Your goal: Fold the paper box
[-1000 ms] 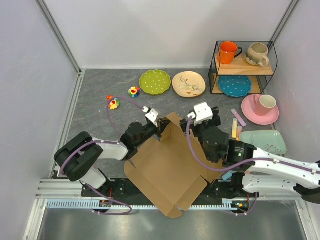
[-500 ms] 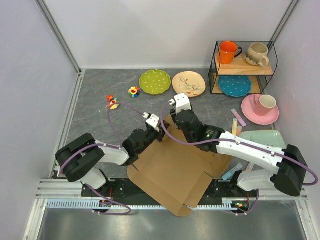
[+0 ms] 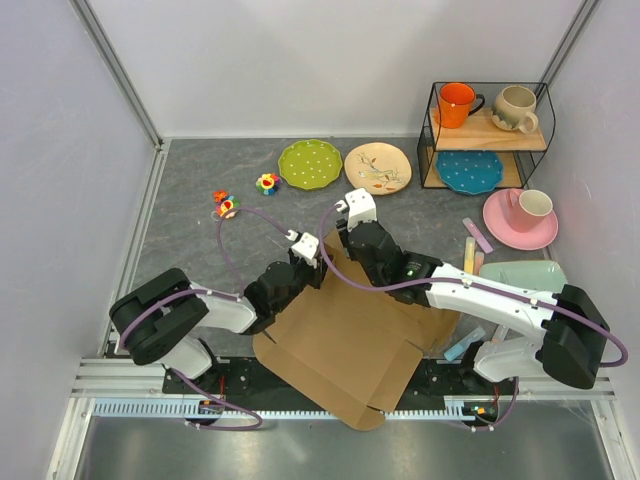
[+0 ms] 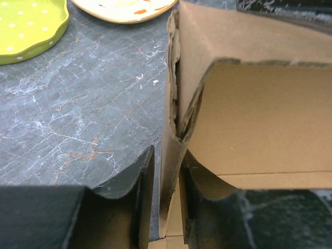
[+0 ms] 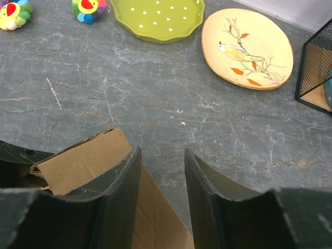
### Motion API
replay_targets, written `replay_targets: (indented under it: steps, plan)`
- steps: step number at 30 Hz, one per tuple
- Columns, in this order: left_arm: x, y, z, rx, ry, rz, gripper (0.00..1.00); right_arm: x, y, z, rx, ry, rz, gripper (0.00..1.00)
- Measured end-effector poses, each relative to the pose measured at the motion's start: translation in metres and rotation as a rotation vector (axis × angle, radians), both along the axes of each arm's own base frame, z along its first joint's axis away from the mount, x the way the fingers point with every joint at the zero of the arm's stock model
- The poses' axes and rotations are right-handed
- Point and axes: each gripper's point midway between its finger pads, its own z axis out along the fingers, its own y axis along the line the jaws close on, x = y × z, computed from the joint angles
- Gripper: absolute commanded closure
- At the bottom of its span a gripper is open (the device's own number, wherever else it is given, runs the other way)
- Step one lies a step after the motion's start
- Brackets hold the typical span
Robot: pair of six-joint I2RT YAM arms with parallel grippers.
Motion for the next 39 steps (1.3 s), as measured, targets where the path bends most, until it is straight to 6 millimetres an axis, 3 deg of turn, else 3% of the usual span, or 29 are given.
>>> replay_targets:
  steps: [7,12,21,23,24,25,26,35,38,39]
  plan:
    - [0.002,0.002,0.008,-0.016,-0.014,0.013,0.61,0.001,0.002,-0.002,0.017,-0.006,0.004,0.55]
    - [0.001,0.002,0.013,-0.026,-0.021,0.013,0.67,0.001,0.003,-0.002,0.029,-0.012,0.003,0.56]
    - [0.002,0.001,0.015,-0.032,-0.026,0.013,0.58,0.002,0.003,-0.003,0.04,-0.017,0.002,0.57]
    - [0.003,0.0,0.018,-0.038,-0.03,0.013,0.65,0.002,0.003,-0.003,0.041,-0.017,0.002,0.57]
    - [0.004,-0.001,0.02,-0.041,-0.033,0.013,0.84,0.002,0.003,-0.003,0.041,-0.017,0.002,0.57]
    - [0.004,-0.002,0.022,-0.045,-0.037,0.013,0.95,0.002,0.003,-0.003,0.041,-0.017,0.002,0.57]
    - [0.005,-0.003,0.024,-0.049,-0.04,0.013,0.98,0.002,0.003,-0.003,0.041,-0.017,0.002,0.57]
    - [0.022,-0.019,0.024,-0.032,-0.049,0.033,0.98,0.011,-0.013,-0.003,0.02,-0.03,-0.067,0.57]
    - [0.025,-0.019,0.023,-0.019,-0.043,0.062,0.98,0.01,-0.016,-0.002,0.016,-0.03,-0.076,0.37]
    - [0.026,-0.017,0.023,-0.013,-0.041,0.08,0.98,0.009,-0.018,0.001,0.017,-0.029,-0.082,0.25]
